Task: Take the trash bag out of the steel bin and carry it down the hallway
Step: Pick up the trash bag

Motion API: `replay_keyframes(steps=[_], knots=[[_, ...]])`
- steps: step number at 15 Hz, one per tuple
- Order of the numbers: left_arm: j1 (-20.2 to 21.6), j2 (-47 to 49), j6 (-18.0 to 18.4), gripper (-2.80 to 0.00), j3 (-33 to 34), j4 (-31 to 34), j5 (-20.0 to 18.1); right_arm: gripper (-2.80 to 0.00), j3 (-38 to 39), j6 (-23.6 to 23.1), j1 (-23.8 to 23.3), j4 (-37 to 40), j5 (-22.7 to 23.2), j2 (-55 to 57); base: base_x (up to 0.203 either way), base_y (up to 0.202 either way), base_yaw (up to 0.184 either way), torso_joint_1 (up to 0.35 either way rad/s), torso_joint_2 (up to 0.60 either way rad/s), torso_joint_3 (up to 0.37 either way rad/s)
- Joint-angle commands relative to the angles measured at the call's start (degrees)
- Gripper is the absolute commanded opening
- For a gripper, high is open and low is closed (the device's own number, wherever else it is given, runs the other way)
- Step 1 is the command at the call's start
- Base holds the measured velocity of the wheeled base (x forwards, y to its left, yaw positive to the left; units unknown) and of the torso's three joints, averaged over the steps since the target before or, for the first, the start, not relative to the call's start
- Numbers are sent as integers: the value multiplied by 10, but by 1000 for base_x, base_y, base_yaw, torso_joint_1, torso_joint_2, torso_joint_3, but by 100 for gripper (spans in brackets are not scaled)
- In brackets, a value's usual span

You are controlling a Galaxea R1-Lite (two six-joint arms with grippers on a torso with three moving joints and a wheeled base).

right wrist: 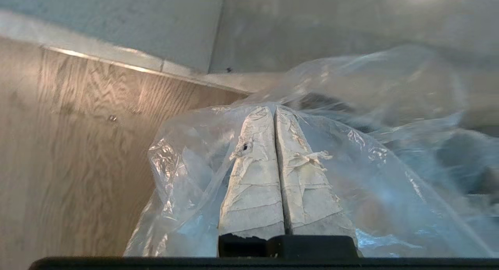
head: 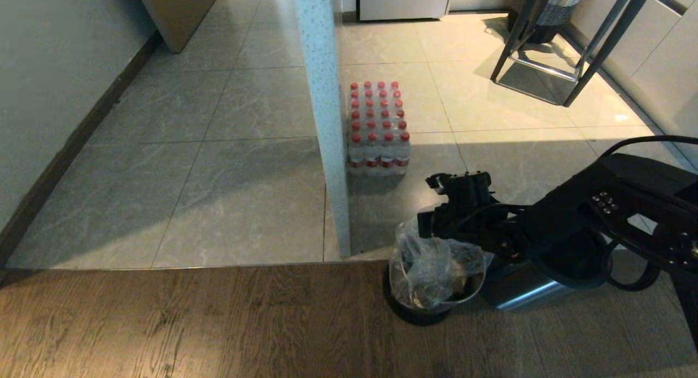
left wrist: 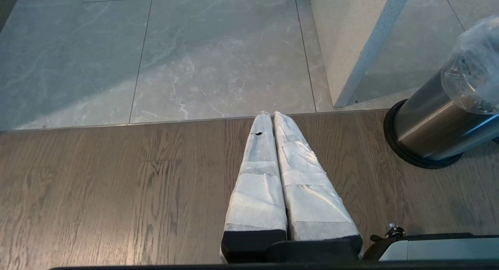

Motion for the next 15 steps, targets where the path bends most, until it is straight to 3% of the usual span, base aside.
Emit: replay_keyframes(steps=[1, 8, 12, 13, 15], knots=[[0, 0, 0, -280, 0, 0, 0, -280, 5, 5, -10, -2, -5, -23, 0, 0, 0, 0, 0, 0], [0, 0, 0, -280, 0, 0, 0, -280, 91, 8, -56, 35, 5, -177, 0, 0, 0, 0, 0, 0], [0, 0, 0, -280, 0, 0, 0, -280, 191, -32, -61, 331, 27, -291, 0, 0, 0, 0, 0, 0], [0, 0, 0, -280, 0, 0, 0, -280, 224, -37, -46, 386, 28, -306, 0, 0, 0, 0, 0, 0], [0, 0, 0, -280, 0, 0, 0, -280, 272, -38, 17, 427, 28, -316, 0, 0, 0, 0, 0, 0]])
